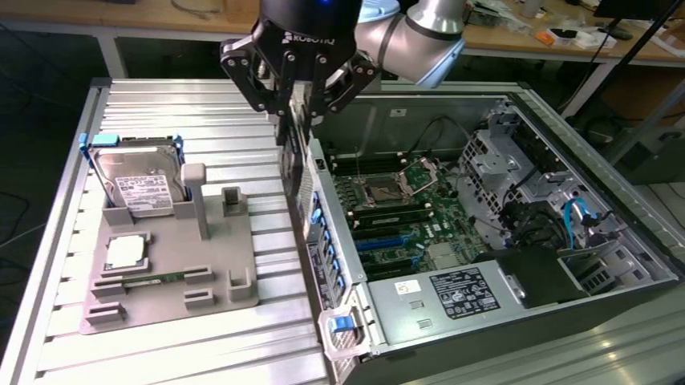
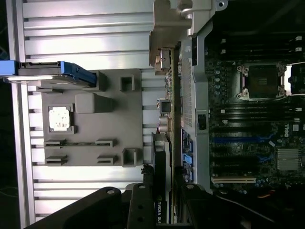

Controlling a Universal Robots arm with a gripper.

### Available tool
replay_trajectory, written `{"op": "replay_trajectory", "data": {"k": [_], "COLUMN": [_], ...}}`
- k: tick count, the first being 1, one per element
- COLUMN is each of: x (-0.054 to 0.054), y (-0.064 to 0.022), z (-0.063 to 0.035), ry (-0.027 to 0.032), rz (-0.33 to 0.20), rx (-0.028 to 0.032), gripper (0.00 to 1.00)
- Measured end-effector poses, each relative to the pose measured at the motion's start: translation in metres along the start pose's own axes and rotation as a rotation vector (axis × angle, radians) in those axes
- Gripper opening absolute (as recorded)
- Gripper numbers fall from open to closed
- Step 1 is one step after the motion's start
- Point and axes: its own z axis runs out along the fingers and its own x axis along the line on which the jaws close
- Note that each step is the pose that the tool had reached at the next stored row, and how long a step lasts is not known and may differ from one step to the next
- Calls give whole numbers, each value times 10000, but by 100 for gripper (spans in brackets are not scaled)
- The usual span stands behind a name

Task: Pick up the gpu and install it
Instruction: 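Pick up the gpu and move the gpu toward the slot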

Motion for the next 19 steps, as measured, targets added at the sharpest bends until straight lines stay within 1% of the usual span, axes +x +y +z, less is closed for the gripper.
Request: {"op": "replay_trajectory", "data": {"k": [19], "x": [-286], "y": [9], "z": [-11], "ry": [0], "rz": [0], "rx": [-1], "gripper": [27]}}
